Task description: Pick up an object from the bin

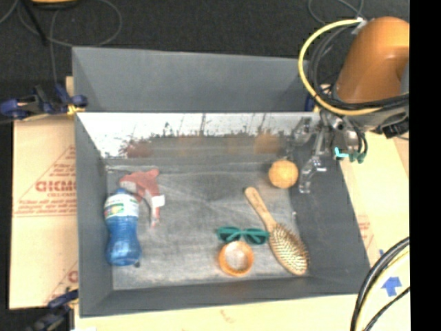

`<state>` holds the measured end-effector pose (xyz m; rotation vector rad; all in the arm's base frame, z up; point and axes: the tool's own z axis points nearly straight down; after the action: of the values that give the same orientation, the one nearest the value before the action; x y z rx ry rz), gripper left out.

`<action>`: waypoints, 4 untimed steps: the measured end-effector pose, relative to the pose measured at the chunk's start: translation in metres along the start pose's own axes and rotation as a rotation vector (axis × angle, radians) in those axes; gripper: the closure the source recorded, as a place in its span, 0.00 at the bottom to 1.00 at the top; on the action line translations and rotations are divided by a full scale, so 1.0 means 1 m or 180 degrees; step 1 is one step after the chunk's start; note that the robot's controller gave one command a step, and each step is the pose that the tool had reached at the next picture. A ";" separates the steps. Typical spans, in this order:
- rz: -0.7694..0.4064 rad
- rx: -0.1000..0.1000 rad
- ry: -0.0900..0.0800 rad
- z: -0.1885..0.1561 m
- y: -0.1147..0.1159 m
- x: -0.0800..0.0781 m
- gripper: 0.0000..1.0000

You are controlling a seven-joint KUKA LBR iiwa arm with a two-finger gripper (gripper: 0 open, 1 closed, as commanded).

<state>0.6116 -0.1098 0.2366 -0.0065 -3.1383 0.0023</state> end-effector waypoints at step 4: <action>0.0055 -0.0008 -0.0025 0.108 0.057 0.068 0.00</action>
Offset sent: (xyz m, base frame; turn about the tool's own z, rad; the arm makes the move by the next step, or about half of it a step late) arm -0.0522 0.0447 -0.1666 -0.0626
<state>0.5439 -0.0522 0.1286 -0.0337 -3.1460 -0.0014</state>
